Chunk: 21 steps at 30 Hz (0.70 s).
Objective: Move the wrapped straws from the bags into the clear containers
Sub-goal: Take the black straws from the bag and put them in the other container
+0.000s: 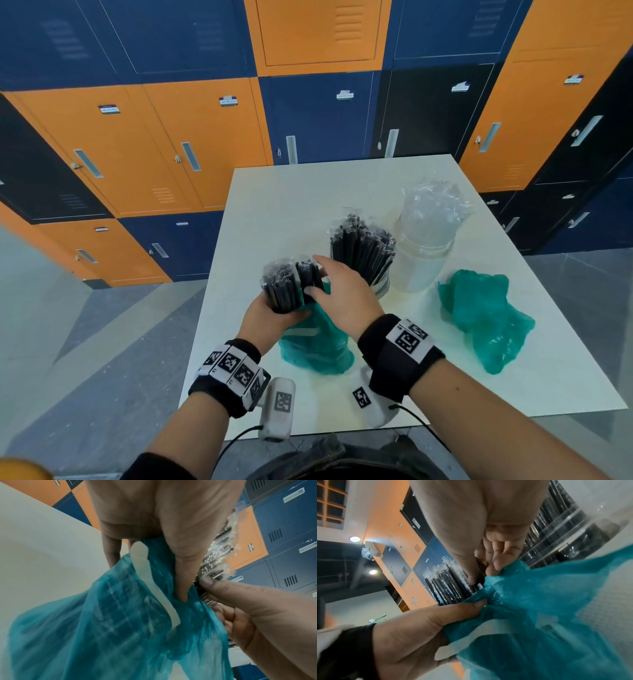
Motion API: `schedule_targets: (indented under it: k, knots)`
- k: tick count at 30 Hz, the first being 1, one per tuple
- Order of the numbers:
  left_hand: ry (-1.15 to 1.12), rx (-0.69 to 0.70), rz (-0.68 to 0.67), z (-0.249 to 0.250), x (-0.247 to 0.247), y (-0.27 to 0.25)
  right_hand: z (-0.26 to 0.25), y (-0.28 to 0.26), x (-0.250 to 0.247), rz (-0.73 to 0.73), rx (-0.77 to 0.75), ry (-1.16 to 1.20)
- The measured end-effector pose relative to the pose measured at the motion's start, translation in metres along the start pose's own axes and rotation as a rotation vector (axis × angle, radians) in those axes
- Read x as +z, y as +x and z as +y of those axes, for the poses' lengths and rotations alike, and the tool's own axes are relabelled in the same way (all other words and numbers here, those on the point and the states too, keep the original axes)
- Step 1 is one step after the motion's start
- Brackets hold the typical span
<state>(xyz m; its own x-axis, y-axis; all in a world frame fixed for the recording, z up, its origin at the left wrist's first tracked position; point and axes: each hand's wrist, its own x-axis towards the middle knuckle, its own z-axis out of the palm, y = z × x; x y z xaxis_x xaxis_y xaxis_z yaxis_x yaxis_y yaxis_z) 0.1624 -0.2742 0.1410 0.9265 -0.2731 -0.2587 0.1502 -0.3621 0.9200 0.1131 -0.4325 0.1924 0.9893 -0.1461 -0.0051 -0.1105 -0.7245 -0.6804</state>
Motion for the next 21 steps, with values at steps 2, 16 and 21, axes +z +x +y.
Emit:
schedule_targets:
  k: [2,16,21]
  knots:
    - [0.006,0.002,0.003,-0.001,0.001,0.0,0.0,0.002,0.005,0.006,0.029,0.047]
    - [0.081,0.024,0.031,0.002,0.004,-0.003,0.015,-0.012,0.006,0.111,0.104,0.356]
    - [0.073,0.033,0.018,0.001,0.004,-0.002,0.012,-0.008,-0.022,0.193,0.019,0.069]
